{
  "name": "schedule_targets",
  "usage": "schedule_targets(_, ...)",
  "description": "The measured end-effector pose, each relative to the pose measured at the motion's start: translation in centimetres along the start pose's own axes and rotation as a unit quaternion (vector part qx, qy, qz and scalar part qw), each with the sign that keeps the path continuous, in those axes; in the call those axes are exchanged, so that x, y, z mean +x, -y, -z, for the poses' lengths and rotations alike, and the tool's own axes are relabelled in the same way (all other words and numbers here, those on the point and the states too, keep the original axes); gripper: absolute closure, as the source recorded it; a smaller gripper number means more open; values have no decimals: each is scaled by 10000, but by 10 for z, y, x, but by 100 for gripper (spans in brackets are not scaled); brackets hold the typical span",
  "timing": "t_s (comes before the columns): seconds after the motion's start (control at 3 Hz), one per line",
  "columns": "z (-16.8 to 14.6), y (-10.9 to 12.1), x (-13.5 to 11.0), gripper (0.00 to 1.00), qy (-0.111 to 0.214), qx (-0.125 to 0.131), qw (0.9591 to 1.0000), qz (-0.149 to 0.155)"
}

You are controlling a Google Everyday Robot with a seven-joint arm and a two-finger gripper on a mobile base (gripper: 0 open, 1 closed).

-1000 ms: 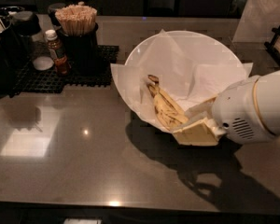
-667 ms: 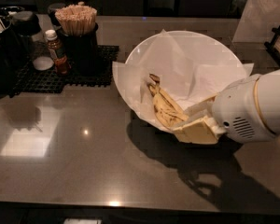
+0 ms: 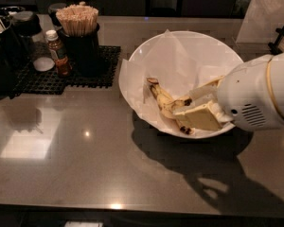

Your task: Pick banana from white bowl

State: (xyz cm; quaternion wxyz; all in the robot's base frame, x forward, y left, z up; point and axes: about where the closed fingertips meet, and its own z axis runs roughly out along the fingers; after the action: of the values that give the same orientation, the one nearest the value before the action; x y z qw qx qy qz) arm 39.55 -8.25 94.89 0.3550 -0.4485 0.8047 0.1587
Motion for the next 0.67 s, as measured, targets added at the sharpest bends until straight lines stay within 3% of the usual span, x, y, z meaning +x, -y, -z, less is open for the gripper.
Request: schedule_targets(0.67, 42, -2, -52, 100, 688, 144, 9960, 555)
